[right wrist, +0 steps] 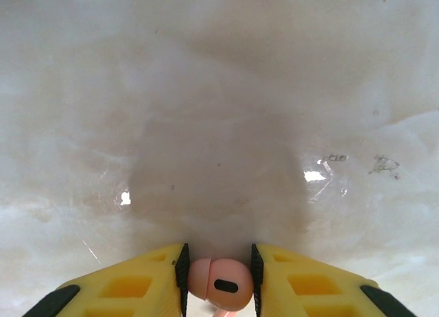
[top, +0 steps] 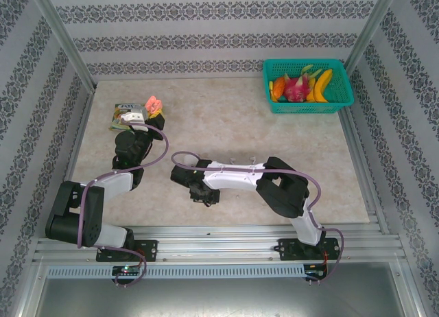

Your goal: Insert the wireless bluetooth earbuds into the charging case

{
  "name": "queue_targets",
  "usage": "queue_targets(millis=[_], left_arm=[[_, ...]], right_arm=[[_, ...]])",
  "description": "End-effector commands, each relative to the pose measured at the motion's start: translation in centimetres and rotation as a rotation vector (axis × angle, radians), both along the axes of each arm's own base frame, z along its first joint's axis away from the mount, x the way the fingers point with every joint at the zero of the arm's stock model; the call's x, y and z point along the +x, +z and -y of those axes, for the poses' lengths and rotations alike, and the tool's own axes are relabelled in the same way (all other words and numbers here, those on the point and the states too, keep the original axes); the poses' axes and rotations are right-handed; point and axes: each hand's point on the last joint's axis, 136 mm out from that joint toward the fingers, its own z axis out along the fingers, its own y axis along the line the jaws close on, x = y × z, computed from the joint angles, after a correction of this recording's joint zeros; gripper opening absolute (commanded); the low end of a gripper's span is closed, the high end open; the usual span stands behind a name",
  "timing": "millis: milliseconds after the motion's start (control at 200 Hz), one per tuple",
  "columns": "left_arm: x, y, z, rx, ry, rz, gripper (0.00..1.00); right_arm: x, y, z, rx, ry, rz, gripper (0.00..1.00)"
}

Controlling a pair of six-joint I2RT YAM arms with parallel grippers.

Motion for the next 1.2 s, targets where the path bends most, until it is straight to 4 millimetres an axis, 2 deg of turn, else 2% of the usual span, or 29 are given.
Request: queue_targets(millis=[0,345,679,894,1199], left_arm=[[-0.1,1.0,-0.2,-0.025,-0.008,0.045,0.0],[-0.4,0.8,0.0,-0.026,-0.022,0.025,0.0],[-1.1,0.5,0.8,-0.009,-0.074,-0.006,0.0],[-1.8,0.9,1.8,0.019,-0.136,-0.013,0.0],[-2.0,1.3,4.8,0.025,-0.309,-0.012,0.0]], right_arm=[[-0.9,0.0,1.5,-0.061,0.036,-0.009,0.3],[1.2,1.0,2.7,-0.051,0.126,0.077,0.29],[5.4,3.7,4.2,0.031,0.203,0.228,0.29],[8.9,7.5,5.1,0.108,0.216,0.342,0.3],[14.5,16.2,6.3,0.276,0.205,0.578,0.31]])
